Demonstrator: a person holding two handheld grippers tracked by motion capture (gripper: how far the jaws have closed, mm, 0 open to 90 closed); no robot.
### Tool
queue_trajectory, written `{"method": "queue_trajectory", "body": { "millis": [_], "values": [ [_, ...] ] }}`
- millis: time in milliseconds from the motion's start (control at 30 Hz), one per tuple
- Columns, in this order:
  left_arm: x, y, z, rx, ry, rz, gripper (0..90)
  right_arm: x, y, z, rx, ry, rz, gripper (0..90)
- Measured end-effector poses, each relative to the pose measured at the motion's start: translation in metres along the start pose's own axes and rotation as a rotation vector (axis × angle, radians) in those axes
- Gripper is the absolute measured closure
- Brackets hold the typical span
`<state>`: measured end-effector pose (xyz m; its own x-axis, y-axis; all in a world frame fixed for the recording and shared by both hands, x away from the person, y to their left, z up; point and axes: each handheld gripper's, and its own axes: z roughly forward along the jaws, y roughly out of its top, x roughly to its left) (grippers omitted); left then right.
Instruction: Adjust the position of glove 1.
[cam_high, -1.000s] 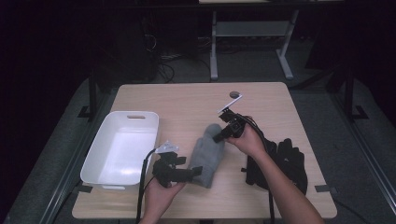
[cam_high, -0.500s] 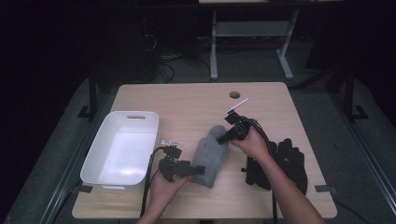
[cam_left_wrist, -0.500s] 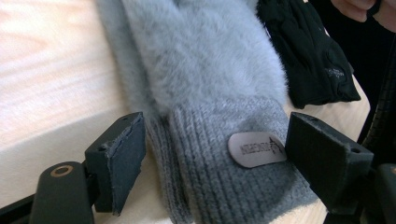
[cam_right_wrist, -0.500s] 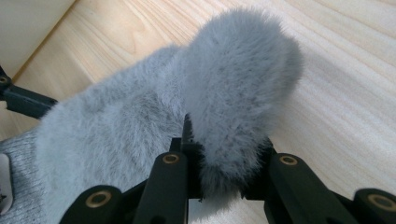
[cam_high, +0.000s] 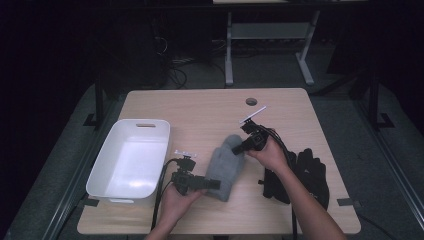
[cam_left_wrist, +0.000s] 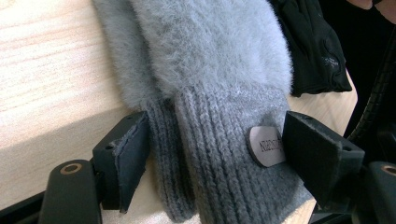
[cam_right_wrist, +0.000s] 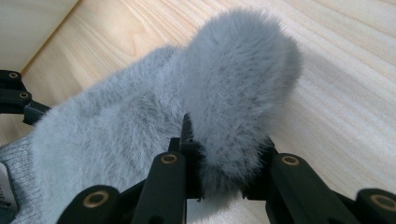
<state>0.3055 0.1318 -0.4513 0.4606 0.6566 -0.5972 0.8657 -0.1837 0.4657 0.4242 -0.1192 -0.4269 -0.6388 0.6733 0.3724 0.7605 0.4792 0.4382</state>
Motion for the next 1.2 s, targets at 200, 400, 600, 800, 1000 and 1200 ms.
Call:
{"method": "queue_trajectory", "body": {
  "millis": [200, 400, 600, 800, 1000, 1200],
  "values": [
    [0.002, -0.002, 0.0, 0.014, -0.005, -0.014, 24.0, -0.004, -0.001, 0.003, -0.006, 0.028, 0.037, 68.3],
    [0.005, 0.0, 0.0, 0.049, -0.03, -0.045, 23.8, -0.009, -0.002, 0.007, -0.003, 0.043, 0.077, 61.2],
    [0.007, 0.004, -0.001, 0.093, -0.077, -0.064, 19.0, -0.011, -0.005, 0.01, 0.003, 0.046, 0.083, 61.2],
    [0.006, 0.004, 0.003, 0.13, -0.086, -0.078, 16.5, -0.012, -0.007, 0.01, -0.004, 0.051, 0.083, 61.2],
    [0.006, 0.003, 0.01, 0.155, -0.112, -0.085, 22.2, -0.014, -0.012, 0.012, -0.022, 0.074, 0.093, 61.2],
    [0.005, 0.002, 0.006, 0.143, -0.117, -0.047, 42.6, -0.015, -0.014, 0.013, -0.046, 0.104, 0.101, 68.6]
  ]
}}
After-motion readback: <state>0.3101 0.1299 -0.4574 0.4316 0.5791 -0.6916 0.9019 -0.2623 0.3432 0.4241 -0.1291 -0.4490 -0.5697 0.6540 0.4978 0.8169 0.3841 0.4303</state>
